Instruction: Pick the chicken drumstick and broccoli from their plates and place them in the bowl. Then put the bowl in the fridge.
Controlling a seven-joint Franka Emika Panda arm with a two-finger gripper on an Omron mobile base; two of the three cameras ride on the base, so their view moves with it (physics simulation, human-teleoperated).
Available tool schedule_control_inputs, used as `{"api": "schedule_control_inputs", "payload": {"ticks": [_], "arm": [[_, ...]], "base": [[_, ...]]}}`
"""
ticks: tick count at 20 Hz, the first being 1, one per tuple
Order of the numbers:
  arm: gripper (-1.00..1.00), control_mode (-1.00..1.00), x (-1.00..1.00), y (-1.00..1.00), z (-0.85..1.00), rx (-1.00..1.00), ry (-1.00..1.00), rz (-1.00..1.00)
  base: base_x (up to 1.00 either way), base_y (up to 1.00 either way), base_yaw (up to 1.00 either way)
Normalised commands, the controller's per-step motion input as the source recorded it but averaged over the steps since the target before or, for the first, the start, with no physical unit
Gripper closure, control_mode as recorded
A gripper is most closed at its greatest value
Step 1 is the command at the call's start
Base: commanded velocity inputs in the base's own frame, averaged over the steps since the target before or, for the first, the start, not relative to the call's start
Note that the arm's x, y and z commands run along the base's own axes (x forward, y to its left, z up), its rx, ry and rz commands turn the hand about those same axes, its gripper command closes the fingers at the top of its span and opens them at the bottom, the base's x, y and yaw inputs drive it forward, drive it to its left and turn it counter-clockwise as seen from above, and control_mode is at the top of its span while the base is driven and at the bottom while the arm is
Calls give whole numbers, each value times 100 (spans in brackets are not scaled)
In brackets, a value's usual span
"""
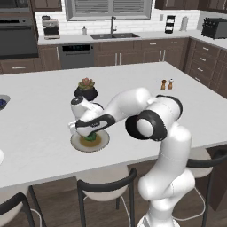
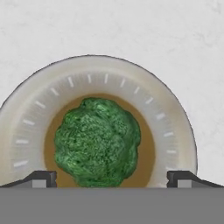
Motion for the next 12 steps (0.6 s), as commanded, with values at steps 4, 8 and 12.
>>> {"api": "schedule_control_inputs", "payload": {"ticks": [4,8,12], "arm": [[-100,-100,3,14,-17,-1,0,-1],[-100,-100,0,8,-18,-1,0,-2],[-100,-100,0,0,-20,0,0,-4]], "base": [[0,0,0],[0,0,0],[0,0,0]]}}
